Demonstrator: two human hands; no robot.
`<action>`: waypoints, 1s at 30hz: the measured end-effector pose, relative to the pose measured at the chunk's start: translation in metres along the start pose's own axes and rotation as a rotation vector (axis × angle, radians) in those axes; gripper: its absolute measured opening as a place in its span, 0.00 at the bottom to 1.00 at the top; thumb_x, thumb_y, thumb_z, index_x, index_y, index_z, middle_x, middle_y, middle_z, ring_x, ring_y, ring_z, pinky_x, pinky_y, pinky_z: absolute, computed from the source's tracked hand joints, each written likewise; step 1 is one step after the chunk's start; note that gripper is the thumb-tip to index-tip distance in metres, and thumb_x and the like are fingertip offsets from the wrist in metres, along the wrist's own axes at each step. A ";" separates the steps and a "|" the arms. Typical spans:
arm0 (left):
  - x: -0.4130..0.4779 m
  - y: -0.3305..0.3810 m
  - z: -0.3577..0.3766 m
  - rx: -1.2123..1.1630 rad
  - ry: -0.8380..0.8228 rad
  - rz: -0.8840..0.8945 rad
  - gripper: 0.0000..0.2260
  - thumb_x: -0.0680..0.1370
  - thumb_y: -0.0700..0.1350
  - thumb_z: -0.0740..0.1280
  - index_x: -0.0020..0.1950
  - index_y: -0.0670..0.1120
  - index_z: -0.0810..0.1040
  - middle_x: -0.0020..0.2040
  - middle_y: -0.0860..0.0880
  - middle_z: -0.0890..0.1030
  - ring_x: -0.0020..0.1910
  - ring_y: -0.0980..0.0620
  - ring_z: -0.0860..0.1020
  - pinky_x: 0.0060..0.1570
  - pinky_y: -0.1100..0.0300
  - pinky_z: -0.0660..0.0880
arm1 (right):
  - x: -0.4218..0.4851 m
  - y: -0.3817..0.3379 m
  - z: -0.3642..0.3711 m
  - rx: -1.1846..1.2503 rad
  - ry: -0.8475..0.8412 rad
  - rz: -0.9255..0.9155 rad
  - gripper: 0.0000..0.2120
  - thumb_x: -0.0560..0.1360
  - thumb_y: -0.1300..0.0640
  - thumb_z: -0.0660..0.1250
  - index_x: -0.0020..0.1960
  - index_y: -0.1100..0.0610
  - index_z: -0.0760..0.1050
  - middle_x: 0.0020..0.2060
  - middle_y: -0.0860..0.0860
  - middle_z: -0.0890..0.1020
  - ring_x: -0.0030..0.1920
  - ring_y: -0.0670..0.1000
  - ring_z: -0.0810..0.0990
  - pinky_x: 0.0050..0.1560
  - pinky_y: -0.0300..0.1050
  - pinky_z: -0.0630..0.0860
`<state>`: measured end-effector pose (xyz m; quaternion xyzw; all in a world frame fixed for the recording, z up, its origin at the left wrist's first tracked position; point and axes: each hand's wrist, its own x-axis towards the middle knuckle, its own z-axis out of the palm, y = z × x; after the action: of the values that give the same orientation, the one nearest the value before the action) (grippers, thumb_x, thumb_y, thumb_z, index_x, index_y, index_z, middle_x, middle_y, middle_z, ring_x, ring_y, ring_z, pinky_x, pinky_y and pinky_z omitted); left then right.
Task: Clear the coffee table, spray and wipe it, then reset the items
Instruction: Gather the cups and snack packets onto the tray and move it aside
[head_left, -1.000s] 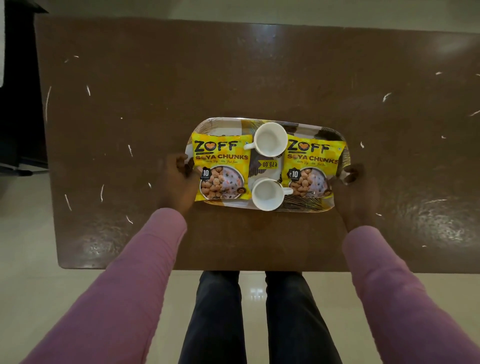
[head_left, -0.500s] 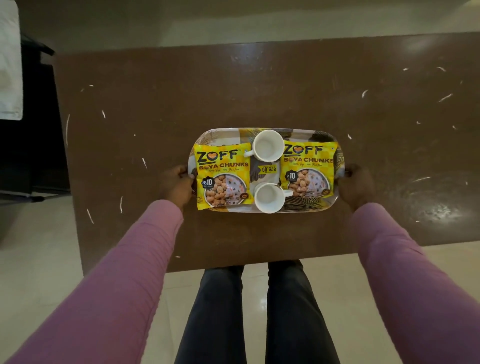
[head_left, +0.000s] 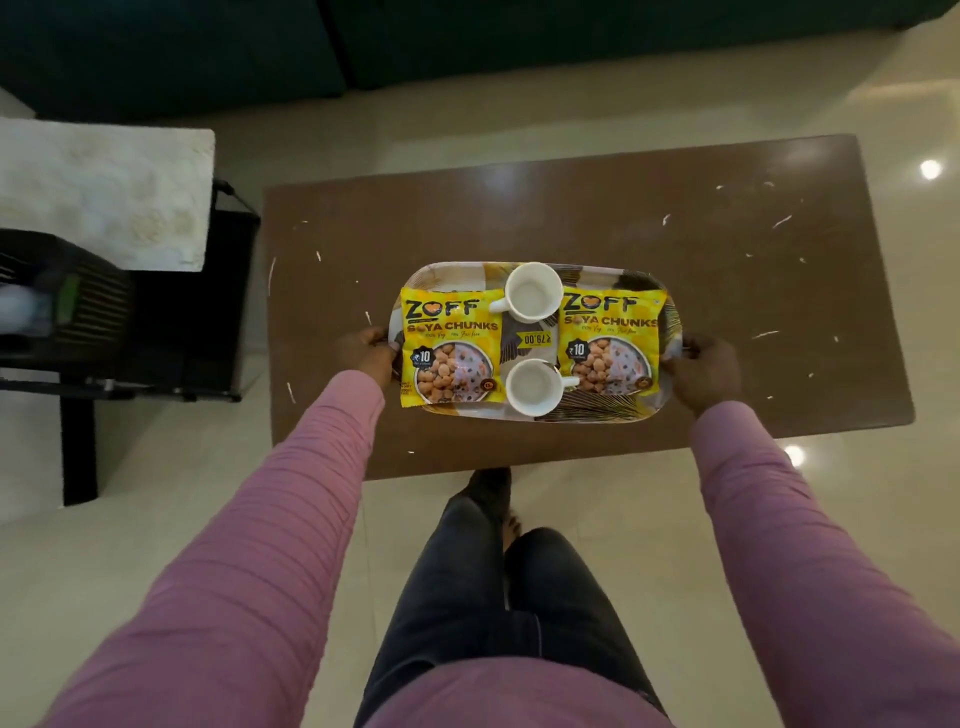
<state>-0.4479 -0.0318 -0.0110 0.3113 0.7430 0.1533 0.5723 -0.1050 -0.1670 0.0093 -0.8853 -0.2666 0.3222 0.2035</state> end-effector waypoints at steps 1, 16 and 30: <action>-0.014 0.000 -0.003 -0.019 0.004 0.017 0.14 0.79 0.33 0.63 0.63 0.44 0.77 0.45 0.45 0.80 0.44 0.46 0.77 0.48 0.53 0.74 | -0.009 -0.001 -0.005 -0.002 0.009 -0.018 0.11 0.71 0.66 0.68 0.54 0.64 0.80 0.42 0.57 0.80 0.43 0.53 0.76 0.45 0.42 0.68; -0.129 -0.061 -0.109 -0.014 0.088 0.127 0.11 0.78 0.33 0.66 0.58 0.43 0.79 0.48 0.42 0.82 0.46 0.43 0.80 0.51 0.48 0.80 | -0.137 0.003 -0.011 0.028 0.007 -0.150 0.13 0.65 0.55 0.68 0.45 0.63 0.81 0.37 0.60 0.82 0.38 0.54 0.77 0.40 0.48 0.75; -0.098 -0.077 -0.296 -0.073 0.115 0.175 0.15 0.78 0.34 0.66 0.65 0.40 0.77 0.55 0.41 0.82 0.46 0.43 0.79 0.49 0.50 0.80 | -0.241 -0.104 0.109 0.017 0.008 -0.179 0.06 0.71 0.63 0.68 0.46 0.65 0.81 0.40 0.62 0.82 0.42 0.59 0.81 0.44 0.50 0.77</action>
<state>-0.7350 -0.1154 0.1061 0.3447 0.7385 0.2473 0.5240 -0.3718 -0.2114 0.0986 -0.8576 -0.3411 0.3012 0.2399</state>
